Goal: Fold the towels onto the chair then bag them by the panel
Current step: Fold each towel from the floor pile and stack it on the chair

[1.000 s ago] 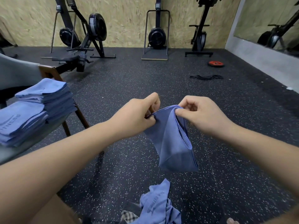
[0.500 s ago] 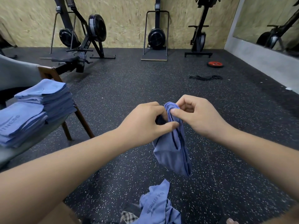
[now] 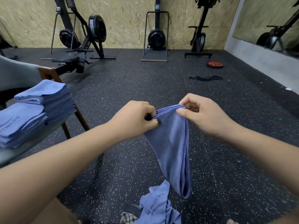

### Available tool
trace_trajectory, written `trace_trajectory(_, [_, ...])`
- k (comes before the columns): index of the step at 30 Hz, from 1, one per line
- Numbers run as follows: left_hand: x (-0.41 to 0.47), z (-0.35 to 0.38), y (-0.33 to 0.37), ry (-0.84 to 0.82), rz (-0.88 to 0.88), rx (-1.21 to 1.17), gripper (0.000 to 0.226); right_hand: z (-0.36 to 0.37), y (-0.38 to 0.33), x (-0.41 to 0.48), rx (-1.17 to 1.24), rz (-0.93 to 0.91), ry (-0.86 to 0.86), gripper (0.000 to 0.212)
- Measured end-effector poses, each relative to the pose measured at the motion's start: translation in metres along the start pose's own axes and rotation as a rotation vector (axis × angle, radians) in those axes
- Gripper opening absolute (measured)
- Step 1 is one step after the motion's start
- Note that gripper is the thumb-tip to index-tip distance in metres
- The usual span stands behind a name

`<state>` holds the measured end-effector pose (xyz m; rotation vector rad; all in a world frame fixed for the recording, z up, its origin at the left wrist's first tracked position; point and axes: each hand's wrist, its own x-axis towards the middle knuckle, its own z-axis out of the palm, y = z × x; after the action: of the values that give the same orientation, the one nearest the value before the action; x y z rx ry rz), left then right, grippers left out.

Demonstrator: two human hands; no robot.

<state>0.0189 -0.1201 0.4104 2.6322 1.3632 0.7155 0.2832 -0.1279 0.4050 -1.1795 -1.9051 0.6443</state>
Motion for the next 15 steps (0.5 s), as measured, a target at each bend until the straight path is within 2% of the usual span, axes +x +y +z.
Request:
trace_trajectory(4, [0.003, -0.014, -0.020, -0.027, 0.000, -0.053, 0.022, -0.010, 0.000, -0.002, -0.012, 0.016, -0.038, 0.008])
trace_trajectory(8, [0.004, -0.022, -0.031, -0.071, 0.018, -0.116, 0.013, -0.016, 0.000, -0.001, -0.015, 0.037, -0.047, 0.007])
trace_trajectory(15, [0.002, -0.031, -0.027, 0.051, -0.042, -0.250, 0.008, -0.018, -0.004, -0.001, -0.026, 0.047, -0.068, 0.008])
